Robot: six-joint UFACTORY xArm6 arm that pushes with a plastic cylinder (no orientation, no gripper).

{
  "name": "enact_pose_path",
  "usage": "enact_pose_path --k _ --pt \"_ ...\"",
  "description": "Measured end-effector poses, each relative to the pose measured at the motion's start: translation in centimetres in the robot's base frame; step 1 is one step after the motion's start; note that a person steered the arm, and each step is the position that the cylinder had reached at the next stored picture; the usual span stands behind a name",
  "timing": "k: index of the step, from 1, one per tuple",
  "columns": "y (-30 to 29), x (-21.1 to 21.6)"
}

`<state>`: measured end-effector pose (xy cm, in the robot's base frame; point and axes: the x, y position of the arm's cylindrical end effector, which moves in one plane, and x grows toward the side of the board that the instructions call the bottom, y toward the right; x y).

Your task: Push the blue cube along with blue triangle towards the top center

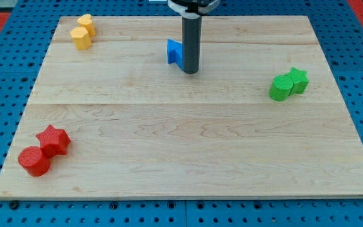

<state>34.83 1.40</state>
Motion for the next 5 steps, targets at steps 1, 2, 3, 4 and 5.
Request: enact_pose_path --k 1,2,3,4,5 --pt "-0.7 -2.1" --pt "-1.9 -4.1" --pt "-2.2 -4.3" --pt "-2.3 -4.3" --pt "-2.6 -6.5"
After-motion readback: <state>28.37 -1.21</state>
